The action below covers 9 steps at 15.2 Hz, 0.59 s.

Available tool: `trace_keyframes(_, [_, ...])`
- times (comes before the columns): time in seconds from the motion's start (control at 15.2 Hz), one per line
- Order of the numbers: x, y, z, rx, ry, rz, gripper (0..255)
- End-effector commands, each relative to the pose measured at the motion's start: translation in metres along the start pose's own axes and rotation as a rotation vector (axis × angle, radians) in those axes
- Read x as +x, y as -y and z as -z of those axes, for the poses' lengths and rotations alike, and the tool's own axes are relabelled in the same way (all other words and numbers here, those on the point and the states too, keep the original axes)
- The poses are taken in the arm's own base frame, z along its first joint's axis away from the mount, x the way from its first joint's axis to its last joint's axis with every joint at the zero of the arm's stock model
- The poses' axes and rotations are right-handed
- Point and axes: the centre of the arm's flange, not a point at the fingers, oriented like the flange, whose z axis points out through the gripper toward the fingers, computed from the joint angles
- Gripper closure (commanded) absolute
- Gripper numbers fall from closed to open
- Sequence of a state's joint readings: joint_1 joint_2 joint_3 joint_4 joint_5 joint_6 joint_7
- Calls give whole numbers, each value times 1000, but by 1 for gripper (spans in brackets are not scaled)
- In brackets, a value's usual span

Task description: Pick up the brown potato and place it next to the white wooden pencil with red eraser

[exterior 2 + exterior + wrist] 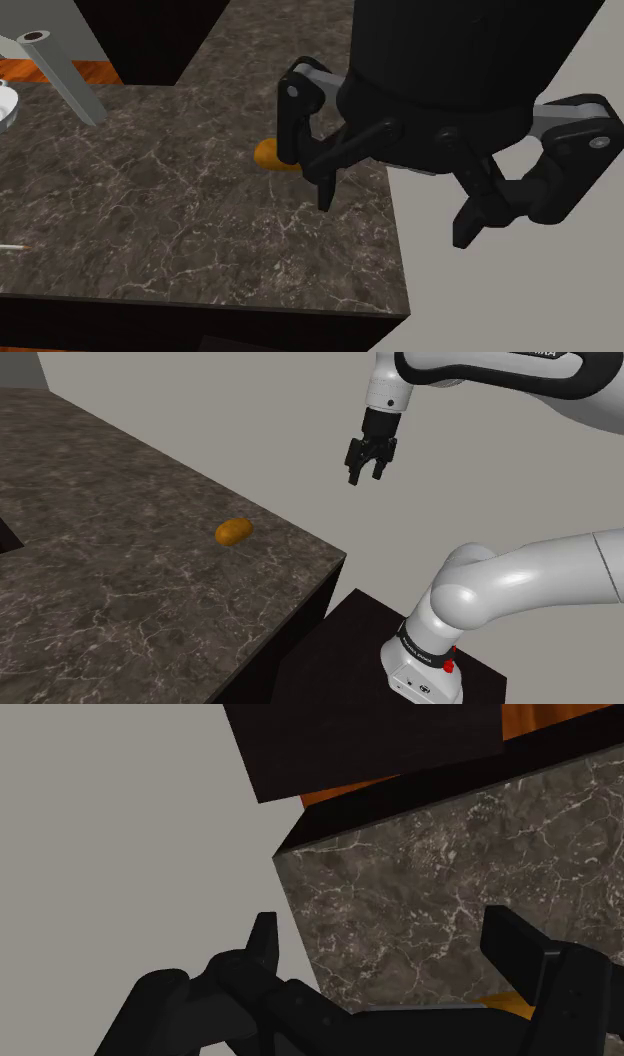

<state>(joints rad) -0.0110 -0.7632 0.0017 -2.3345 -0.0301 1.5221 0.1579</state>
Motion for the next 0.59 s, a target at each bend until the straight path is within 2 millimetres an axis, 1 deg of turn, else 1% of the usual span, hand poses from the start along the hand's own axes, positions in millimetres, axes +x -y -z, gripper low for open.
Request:
trace_keyframes(0.0, [0,0,0,0,0,0,0])
trace_keyframes(0.26, [25,55,-12,-47,44,-135,0])
trace_keyframes(0.53, [56,106,-28,-94,89,-270,0])
